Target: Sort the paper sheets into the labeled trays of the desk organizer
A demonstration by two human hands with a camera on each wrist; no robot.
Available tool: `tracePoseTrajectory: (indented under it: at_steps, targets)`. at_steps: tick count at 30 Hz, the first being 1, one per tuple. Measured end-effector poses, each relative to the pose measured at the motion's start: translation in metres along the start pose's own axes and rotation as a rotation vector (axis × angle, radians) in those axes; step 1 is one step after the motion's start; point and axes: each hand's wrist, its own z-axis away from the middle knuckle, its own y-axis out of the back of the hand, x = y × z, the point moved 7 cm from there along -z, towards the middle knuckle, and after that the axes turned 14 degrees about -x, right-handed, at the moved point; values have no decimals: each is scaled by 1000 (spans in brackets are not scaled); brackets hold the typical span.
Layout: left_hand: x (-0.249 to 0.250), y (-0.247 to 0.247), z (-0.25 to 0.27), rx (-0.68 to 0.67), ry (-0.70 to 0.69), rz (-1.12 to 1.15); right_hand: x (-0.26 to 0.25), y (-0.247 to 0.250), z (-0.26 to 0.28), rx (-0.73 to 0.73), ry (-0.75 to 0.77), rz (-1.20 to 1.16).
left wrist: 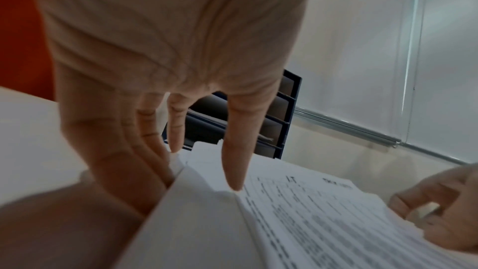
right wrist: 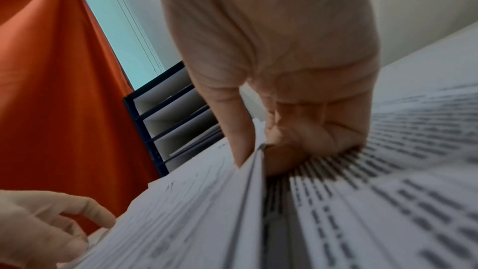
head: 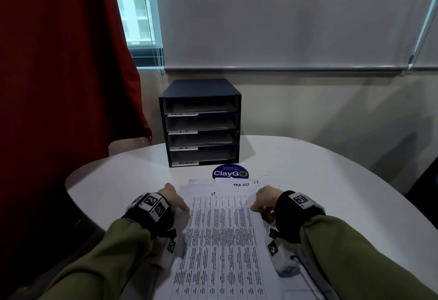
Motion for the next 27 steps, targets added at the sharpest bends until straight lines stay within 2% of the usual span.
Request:
tracePoseTrajectory:
  at_steps: [5, 9, 10, 12, 15, 17, 21, 24, 27]
  targets:
    - [4, -1, 3, -14, -72, 81, 13, 8, 8, -76, -2, -11]
    - [30, -14, 8, 1, -227, -150, 29, 13, 17, -125, -27, -70]
    - [37, -19, 9, 3, -264, -235, 32, 20, 15, -90, -32, -77]
    - [45, -28, 9, -5, -301, -376, 39, 44, 9, 85, -35, -69]
    - [50, -33, 8, -14, -301, -476, 49, 73, 4, 324, -84, 88]
    - [53, -35, 6, -22, -300, -514, 57, 77, -2, 330, -81, 60]
    - [54, -34, 3, -27, -284, -547, 55, 84, -10, 338, 63, -73]
    - [53, -33, 3, -14, -237, -570, 43, 95, 0, 542, 237, -111]
    - [54, -33, 4, -28, -222, -559, 36, 95, 7, 612, 390, -196]
